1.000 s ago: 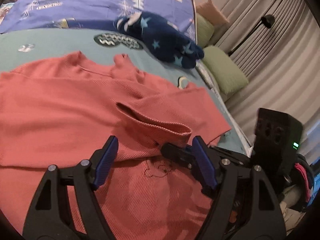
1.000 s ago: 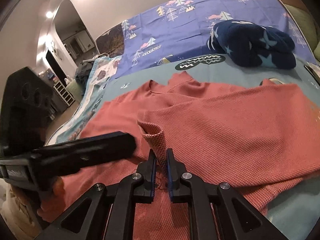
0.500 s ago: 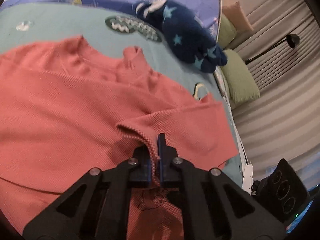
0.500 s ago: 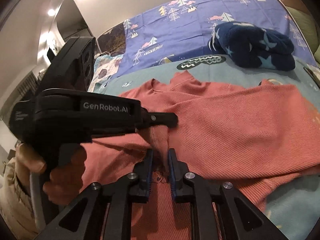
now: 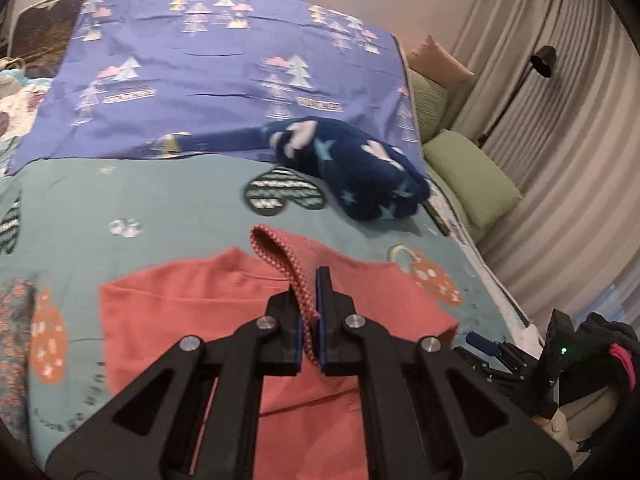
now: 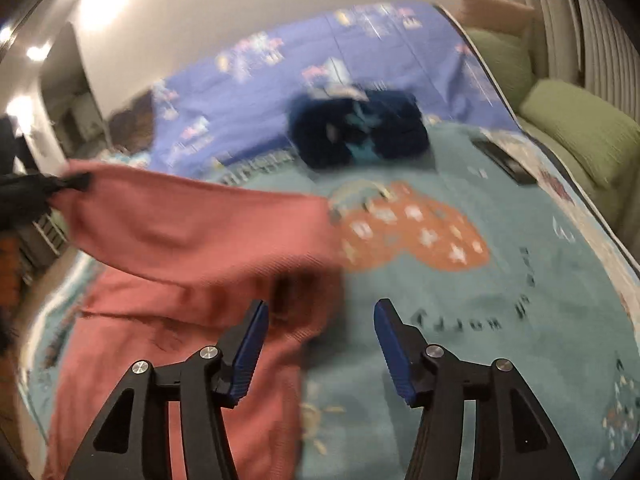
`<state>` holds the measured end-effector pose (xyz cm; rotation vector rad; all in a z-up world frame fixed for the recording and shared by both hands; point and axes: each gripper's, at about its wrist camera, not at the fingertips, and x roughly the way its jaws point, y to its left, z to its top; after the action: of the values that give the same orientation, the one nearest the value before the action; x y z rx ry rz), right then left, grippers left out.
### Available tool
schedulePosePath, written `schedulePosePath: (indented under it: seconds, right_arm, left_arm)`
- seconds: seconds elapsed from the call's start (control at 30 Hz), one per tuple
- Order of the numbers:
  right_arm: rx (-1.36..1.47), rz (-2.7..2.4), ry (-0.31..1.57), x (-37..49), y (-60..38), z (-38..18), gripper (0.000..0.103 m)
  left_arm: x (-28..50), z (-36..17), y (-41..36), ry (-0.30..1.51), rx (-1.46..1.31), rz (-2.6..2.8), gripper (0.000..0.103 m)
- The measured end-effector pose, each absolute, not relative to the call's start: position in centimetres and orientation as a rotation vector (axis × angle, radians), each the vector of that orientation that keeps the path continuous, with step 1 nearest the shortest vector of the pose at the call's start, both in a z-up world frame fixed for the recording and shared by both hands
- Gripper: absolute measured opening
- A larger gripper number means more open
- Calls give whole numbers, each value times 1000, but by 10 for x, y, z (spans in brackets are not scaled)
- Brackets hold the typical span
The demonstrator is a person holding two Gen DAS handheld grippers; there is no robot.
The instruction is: Fold small clothes
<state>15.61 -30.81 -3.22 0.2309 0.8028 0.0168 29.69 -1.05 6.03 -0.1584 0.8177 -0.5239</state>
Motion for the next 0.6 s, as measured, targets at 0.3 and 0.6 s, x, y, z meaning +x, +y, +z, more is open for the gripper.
schedulePosePath:
  seconds: [0.3, 0.6]
  right_arm:
    - [230, 25, 864, 178, -286, -48, 56]
    - [212, 83, 860, 172, -281, -41, 57]
  left_arm:
    - [308, 35, 37, 866, -166, -415, 6]
    - [309, 16, 72, 893, -191, -391, 7]
